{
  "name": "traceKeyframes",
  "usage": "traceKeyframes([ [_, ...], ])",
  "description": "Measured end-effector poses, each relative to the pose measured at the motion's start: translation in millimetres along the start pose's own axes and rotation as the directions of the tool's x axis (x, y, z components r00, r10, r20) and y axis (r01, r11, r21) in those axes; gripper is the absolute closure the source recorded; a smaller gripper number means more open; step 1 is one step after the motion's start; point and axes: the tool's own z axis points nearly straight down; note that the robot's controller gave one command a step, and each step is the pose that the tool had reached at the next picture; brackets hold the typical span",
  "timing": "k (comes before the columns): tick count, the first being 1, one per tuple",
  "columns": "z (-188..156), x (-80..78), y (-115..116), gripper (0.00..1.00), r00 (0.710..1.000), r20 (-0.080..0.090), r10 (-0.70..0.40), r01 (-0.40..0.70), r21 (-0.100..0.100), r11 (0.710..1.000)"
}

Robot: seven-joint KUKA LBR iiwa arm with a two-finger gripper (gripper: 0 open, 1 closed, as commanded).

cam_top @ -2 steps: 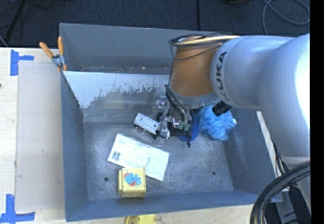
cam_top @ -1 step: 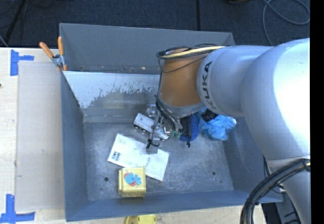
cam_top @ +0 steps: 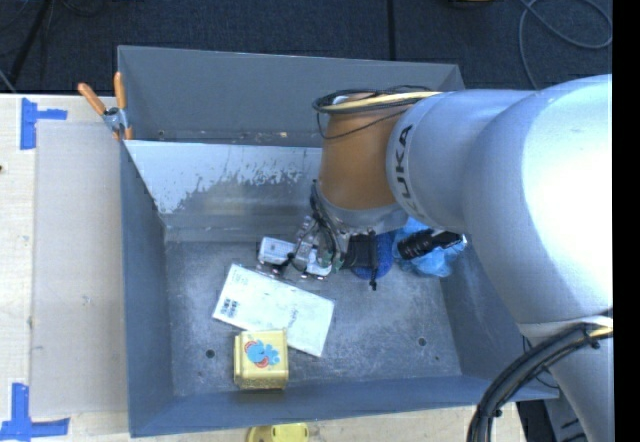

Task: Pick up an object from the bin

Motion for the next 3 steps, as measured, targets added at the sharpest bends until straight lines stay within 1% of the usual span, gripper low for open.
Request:
traceKeyframes([
  [2,-3,1.1,-1,1.0,1.0,-0.002,0.0,0.001,0.001,1.0],
  [3,-22,3.1,-2,1.0,1.0,-0.009,-0.001,0.001,0.005,1.0],
])
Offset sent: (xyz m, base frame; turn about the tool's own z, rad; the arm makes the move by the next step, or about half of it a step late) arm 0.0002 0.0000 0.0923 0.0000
